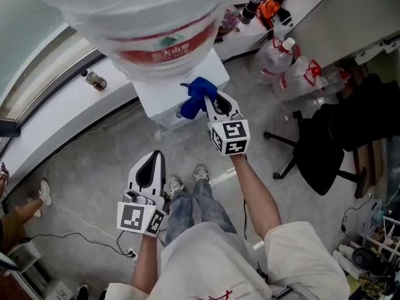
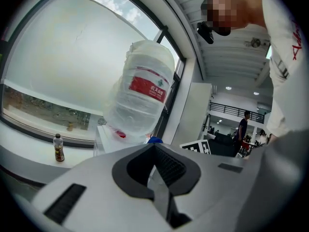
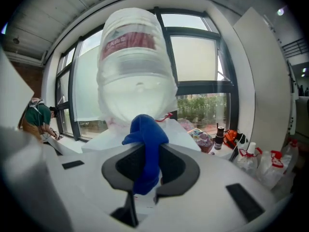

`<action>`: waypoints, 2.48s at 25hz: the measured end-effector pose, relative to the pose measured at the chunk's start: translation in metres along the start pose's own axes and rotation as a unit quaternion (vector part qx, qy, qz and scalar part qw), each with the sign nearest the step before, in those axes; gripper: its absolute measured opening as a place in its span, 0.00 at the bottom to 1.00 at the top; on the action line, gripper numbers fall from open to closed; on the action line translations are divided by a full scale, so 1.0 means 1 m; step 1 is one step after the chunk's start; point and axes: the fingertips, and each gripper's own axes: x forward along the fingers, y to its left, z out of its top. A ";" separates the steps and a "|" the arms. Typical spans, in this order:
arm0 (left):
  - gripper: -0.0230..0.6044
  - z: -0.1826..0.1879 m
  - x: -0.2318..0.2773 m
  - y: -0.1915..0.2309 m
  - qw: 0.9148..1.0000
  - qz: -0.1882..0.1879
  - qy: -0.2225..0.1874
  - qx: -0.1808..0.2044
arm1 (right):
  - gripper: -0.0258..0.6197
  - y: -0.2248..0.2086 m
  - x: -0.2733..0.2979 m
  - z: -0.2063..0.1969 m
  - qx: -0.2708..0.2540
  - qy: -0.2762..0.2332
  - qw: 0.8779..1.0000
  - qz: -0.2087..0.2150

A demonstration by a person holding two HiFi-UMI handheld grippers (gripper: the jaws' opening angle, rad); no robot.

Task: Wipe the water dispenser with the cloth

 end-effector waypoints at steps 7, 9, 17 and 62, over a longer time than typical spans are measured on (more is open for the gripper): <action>0.05 0.004 0.025 -0.011 1.000 -0.010 0.005 0.004 | 0.16 -0.073 -0.003 -0.002 -0.001 0.010 0.999 -0.045; 0.05 0.005 0.029 -0.013 1.000 -0.012 0.006 0.005 | 0.16 -0.090 -0.005 -0.005 0.002 0.016 0.998 -0.062; 0.05 0.006 0.025 -0.009 1.000 -0.011 0.003 0.005 | 0.16 -0.099 -0.017 -0.002 0.006 0.011 0.996 -0.086; 0.05 0.025 -0.169 -0.125 0.993 -0.054 -0.067 0.080 | 0.16 0.133 -0.314 0.073 -0.029 -0.125 0.992 -0.013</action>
